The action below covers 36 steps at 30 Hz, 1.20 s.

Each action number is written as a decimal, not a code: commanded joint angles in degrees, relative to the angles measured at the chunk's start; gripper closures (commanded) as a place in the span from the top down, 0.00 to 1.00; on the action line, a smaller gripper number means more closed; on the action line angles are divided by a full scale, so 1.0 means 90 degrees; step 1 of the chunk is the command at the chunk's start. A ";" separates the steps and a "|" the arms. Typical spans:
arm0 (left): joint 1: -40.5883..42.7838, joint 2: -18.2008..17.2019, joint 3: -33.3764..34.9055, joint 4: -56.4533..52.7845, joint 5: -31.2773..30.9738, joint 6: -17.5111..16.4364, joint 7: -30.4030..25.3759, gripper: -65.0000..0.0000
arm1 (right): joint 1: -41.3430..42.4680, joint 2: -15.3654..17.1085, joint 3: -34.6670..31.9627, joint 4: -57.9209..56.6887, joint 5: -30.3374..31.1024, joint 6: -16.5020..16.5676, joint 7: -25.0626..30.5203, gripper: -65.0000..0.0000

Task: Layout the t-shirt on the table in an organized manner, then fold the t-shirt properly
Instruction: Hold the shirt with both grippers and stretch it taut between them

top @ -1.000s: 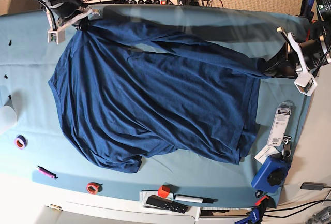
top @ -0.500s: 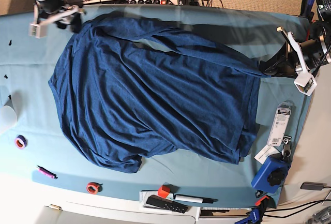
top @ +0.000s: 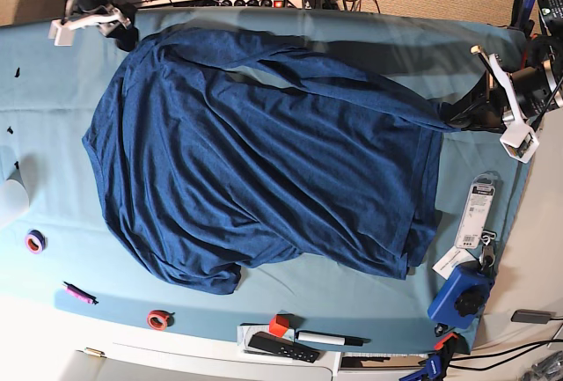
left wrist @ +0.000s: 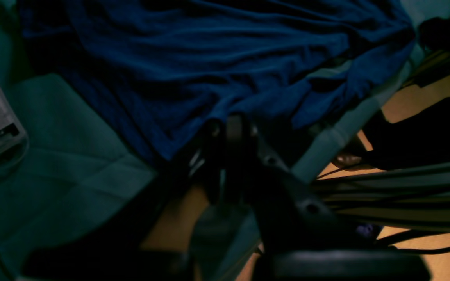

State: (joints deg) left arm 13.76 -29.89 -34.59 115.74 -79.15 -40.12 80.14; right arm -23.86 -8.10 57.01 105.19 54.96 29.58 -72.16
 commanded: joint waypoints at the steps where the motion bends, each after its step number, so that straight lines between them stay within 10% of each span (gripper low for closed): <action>1: -0.0049 -0.0121 -0.0041 0.0085 -0.0170 0.0013 -0.0097 0.00 | 0.0029 0.0034 0.0029 -0.0066 0.0073 0.0002 0.0024 0.49; 10: -0.0049 -0.0121 -0.0041 0.0085 -0.0187 0.0013 -0.0100 0.00 | 0.0129 0.0034 -0.0367 -0.0452 0.0124 0.0070 -0.0138 0.44; 15: -0.0049 -0.0121 -0.0041 0.0085 -0.0187 0.0013 -0.0100 0.00 | 0.0131 0.0036 -0.0508 -0.0449 0.0104 0.0270 -0.0299 0.00; 36: -0.0046 -0.0175 -0.0049 0.0085 -0.0187 0.0013 -0.0015 0.00 | 0.0075 0.0287 0.0194 0.1360 -0.0384 0.0282 -0.0833 0.00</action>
State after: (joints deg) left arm 13.76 -30.35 -34.59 115.74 -79.18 -40.12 80.82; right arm -22.98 -6.15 58.30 116.36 50.89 31.77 -80.75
